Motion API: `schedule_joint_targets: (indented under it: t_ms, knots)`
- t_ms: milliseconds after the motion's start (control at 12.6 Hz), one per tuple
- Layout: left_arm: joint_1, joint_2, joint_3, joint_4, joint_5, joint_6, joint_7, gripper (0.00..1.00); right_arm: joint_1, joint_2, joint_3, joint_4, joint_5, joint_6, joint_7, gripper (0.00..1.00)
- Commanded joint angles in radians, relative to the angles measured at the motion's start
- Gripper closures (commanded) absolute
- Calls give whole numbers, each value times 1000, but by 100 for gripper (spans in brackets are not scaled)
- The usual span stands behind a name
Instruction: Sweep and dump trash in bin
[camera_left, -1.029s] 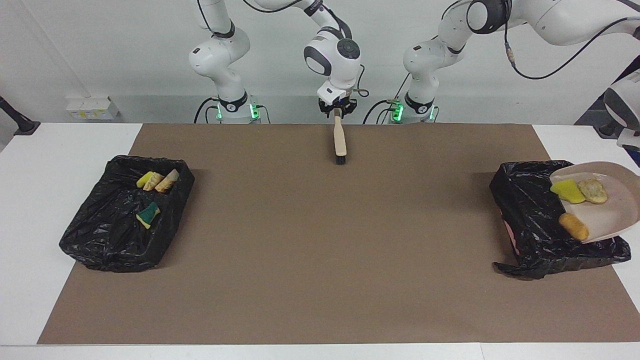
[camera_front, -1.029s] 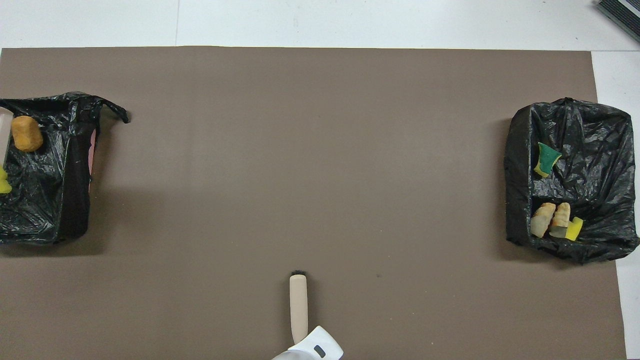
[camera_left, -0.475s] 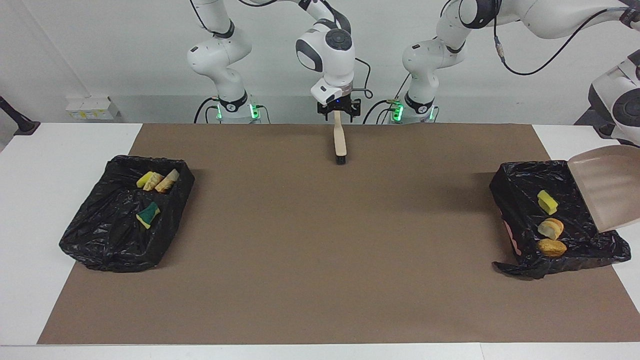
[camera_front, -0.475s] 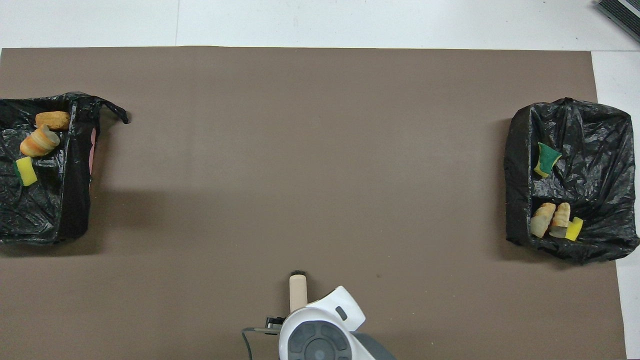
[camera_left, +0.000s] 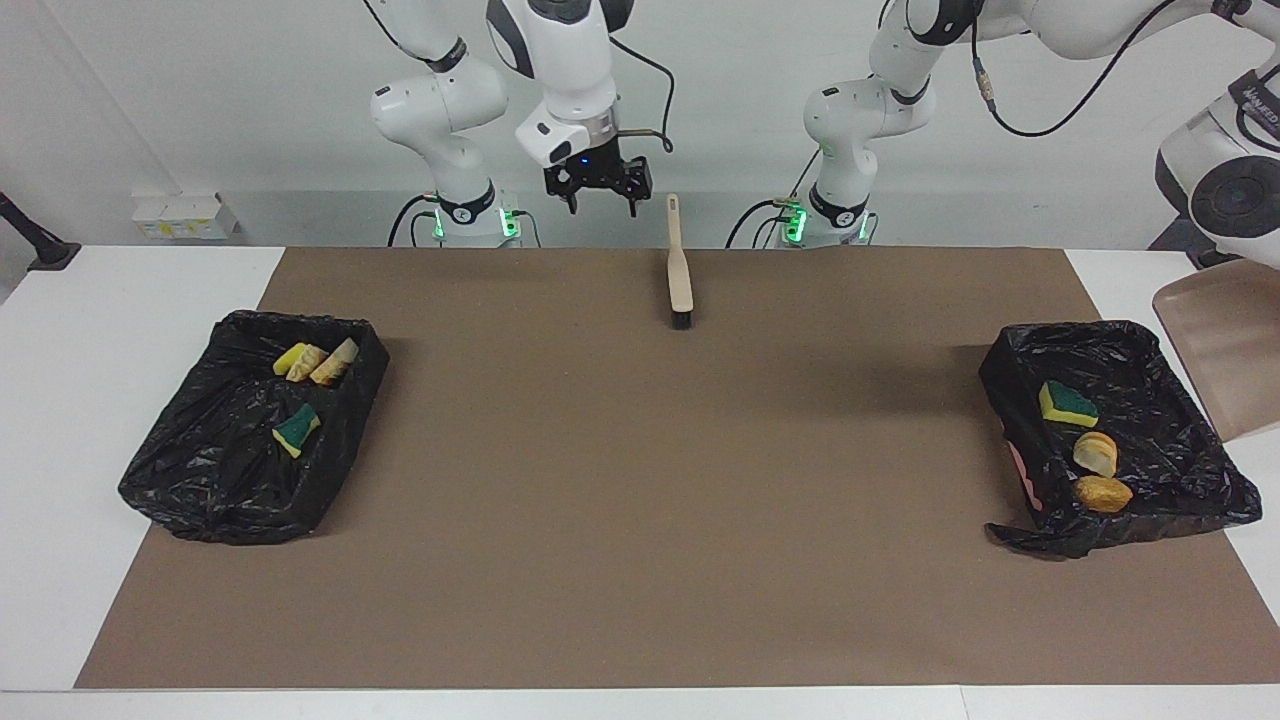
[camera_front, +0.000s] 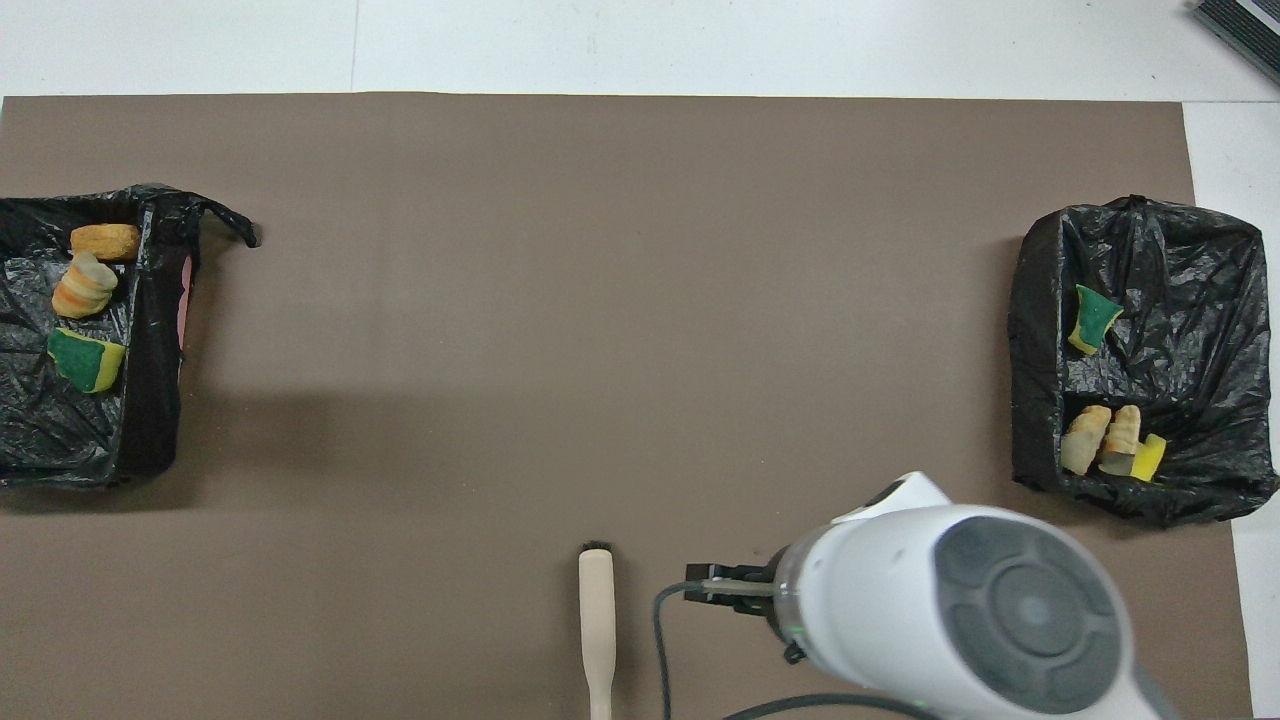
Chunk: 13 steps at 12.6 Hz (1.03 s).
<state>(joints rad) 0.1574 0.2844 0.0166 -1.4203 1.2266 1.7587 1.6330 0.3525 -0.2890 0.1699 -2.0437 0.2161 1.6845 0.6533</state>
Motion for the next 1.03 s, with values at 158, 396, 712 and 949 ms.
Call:
schedule_joint_targets:
  t_ms: [158,396,712,949]
  knots:
    - [-45,-71,11,-107,76,-47,-67,100,-180,14,3,164,-59,-126,-131,0]
    - [-47,-85,-3,-74,12,-50,-7,100,-274,42,2,238,-110,-129,-184,0]
    - [-85,-79,-20,-35,-298,-119,-24,100,-337,114,-3,344,-187,-140,-213,0]
    - [-85,-90,-21,-43,-537,-96,-171,100,-369,139,-1,390,-218,-141,-216,0]
